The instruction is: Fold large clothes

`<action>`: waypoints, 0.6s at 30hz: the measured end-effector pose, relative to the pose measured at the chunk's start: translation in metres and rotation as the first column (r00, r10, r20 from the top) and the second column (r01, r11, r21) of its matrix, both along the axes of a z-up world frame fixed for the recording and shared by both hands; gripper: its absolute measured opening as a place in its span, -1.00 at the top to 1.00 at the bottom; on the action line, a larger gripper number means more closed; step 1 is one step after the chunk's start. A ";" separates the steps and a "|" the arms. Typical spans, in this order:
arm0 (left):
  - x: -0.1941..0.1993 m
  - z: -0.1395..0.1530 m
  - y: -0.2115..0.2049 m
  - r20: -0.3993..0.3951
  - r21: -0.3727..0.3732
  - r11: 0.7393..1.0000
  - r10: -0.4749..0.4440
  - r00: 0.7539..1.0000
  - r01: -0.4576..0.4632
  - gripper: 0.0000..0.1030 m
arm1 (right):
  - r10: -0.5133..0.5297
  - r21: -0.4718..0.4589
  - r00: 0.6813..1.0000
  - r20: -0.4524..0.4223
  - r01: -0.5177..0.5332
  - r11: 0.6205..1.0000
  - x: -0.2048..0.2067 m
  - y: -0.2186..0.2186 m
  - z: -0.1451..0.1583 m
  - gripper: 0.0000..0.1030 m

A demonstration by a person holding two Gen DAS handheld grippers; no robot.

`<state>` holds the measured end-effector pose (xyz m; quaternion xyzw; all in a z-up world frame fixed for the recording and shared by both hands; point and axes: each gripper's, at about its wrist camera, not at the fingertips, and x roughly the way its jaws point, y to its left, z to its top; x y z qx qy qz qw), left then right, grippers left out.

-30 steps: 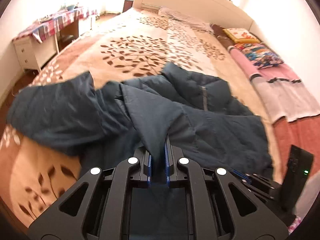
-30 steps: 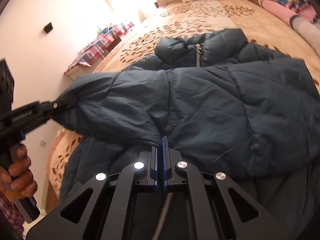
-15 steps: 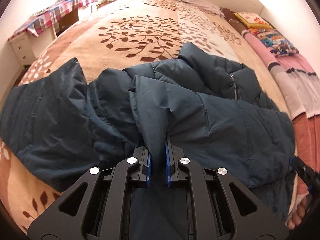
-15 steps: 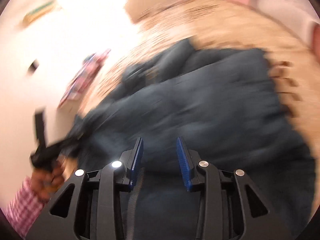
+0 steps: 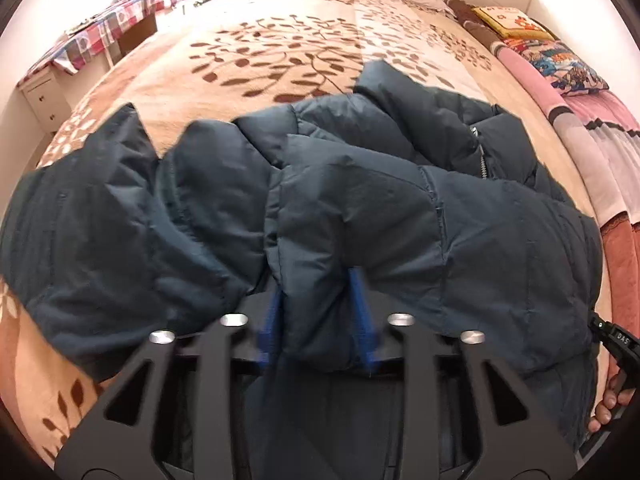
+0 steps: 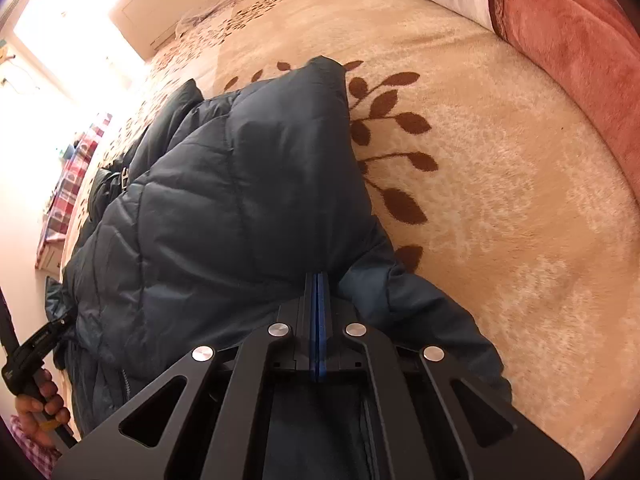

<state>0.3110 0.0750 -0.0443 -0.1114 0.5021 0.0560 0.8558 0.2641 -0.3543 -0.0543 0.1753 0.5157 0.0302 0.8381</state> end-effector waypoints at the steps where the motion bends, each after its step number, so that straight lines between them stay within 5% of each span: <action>1: -0.006 0.006 0.003 0.014 -0.002 1.000 0.013 1.000 -0.013 -0.20 | -0.003 0.011 1.000 0.003 0.003 1.000 -0.003 0.001 0.004 0.86; 4: -0.022 0.024 0.017 0.064 -0.034 0.999 0.023 0.998 -0.021 -0.22 | -0.001 0.037 1.000 0.027 0.000 0.999 -0.018 0.007 0.015 0.70; 12: -0.098 0.049 0.065 0.106 -0.076 0.995 0.071 0.992 -0.063 -0.25 | 0.113 0.037 0.992 0.064 -0.115 0.993 -0.081 0.031 0.030 0.67; 18: -0.157 0.031 0.131 0.072 -0.192 0.954 0.249 0.966 -0.232 -0.27 | 0.220 0.009 0.973 0.061 -0.221 0.975 -0.114 0.070 0.028 0.67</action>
